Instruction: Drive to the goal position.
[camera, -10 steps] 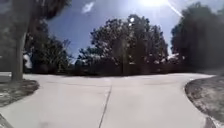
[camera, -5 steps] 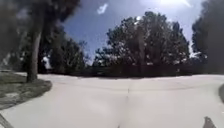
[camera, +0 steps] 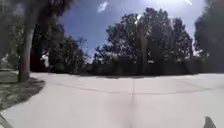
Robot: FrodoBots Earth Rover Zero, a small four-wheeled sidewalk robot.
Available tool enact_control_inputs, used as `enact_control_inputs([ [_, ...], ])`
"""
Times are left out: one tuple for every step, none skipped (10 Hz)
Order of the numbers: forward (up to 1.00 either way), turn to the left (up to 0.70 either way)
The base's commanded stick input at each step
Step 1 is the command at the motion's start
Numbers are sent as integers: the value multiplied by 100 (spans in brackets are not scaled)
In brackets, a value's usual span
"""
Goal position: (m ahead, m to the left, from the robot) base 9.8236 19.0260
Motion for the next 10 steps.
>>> enact_control_inputs([
  [70,0],
  [70,0],
  [70,0],
  [70,35],
  [70,35],
  [70,35],
  [70,35],
  [70,35],
  [70,35],
  [70,35],
])
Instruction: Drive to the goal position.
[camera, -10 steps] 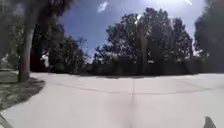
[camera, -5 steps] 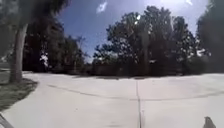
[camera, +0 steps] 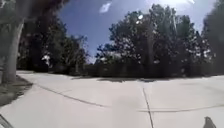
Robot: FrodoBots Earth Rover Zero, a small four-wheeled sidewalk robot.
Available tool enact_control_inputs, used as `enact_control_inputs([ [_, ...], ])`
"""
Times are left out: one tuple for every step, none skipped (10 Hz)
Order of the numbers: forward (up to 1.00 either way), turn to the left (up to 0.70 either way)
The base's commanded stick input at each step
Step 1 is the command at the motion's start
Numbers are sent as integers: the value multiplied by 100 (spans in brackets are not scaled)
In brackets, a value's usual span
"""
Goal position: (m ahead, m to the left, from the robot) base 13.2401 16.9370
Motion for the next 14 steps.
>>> enact_control_inputs([
  [70,35],
  [70,35],
  [70,35],
  [70,35],
  [70,35],
  [70,28],
  [70,0],
  [70,0],
  [70,0],
  [70,0],
  [70,0],
  [70,0],
  [70,0],
  [70,0],
])
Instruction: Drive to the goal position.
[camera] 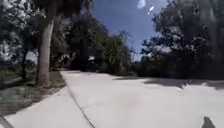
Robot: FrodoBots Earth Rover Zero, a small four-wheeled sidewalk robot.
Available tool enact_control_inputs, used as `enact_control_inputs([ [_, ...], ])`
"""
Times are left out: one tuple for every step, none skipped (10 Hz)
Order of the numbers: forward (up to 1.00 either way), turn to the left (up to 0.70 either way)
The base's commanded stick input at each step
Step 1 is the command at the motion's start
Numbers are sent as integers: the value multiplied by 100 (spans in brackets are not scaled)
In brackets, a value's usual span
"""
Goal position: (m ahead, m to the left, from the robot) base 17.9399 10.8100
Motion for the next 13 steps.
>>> enact_control_inputs([
  [70,0],
  [70,0],
  [70,0],
  [70,0],
  [70,0],
  [70,0],
  [70,0],
  [70,0],
  [70,11],
  [70,35],
  [70,35],
  [70,35],
  [70,35],
])
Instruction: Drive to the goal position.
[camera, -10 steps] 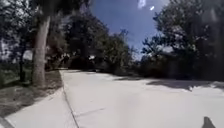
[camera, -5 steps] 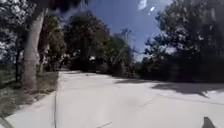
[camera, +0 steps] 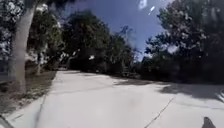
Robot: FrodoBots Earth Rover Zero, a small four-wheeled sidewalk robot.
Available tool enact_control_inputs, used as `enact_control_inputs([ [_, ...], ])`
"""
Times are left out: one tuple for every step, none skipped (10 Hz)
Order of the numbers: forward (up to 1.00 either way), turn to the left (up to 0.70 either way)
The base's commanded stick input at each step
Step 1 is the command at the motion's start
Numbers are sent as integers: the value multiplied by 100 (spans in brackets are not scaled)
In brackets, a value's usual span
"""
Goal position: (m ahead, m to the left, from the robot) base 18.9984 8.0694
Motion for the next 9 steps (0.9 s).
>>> enact_control_inputs([
  [70,28],
  [70,5],
  [70,0],
  [70,0],
  [70,0],
  [70,0],
  [70,0],
  [70,0],
  [70,35],
])
